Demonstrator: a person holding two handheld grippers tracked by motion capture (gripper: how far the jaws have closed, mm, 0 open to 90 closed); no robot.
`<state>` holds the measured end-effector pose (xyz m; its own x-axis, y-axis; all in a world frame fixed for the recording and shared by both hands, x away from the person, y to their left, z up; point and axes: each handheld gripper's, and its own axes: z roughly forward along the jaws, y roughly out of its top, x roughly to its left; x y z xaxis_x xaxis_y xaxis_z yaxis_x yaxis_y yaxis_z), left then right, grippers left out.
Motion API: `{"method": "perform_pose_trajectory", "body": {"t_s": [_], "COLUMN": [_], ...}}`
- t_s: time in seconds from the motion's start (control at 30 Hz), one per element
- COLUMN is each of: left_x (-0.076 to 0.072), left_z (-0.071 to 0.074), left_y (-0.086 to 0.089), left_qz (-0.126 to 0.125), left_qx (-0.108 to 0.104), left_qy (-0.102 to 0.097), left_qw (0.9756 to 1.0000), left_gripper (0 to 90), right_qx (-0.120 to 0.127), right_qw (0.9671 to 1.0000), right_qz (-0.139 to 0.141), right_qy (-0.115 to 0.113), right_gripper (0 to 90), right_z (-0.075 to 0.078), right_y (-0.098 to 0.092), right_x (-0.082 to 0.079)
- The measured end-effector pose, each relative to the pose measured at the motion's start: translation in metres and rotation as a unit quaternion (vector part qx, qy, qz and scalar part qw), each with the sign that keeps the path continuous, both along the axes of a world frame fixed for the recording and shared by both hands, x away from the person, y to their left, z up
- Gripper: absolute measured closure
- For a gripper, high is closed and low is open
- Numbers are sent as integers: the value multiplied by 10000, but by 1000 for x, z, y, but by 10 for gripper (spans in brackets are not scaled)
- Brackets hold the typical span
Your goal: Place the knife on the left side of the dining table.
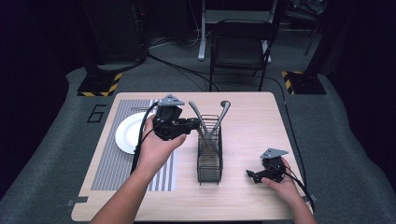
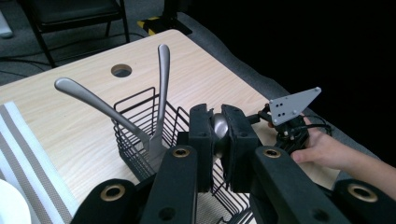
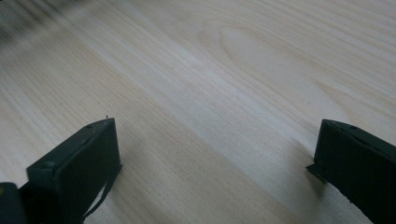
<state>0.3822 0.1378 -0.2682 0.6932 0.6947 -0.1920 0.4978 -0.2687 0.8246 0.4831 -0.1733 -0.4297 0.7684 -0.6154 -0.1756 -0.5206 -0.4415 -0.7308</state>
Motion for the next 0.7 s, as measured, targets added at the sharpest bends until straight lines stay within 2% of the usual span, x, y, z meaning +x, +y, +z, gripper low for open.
{"method": "perform_pose_trajectory", "body": {"t_s": [0.3, 0.7], "left_x": [-10, -15], "left_z": [22, 35], "left_y": [9, 30], "left_qz": [44, 217], "left_qx": [-121, -227], "left_qy": [-168, -245], "left_qw": [9998, 9992], "left_gripper": [834, 834], "right_qx": [-3, -3], "right_qw": [10000, 10000], "right_qz": [17, 14], "right_qy": [6, 5], "right_gripper": [0, 0], "right_z": [0, 0], "right_y": [0, 0], "right_x": [0, 0]}}
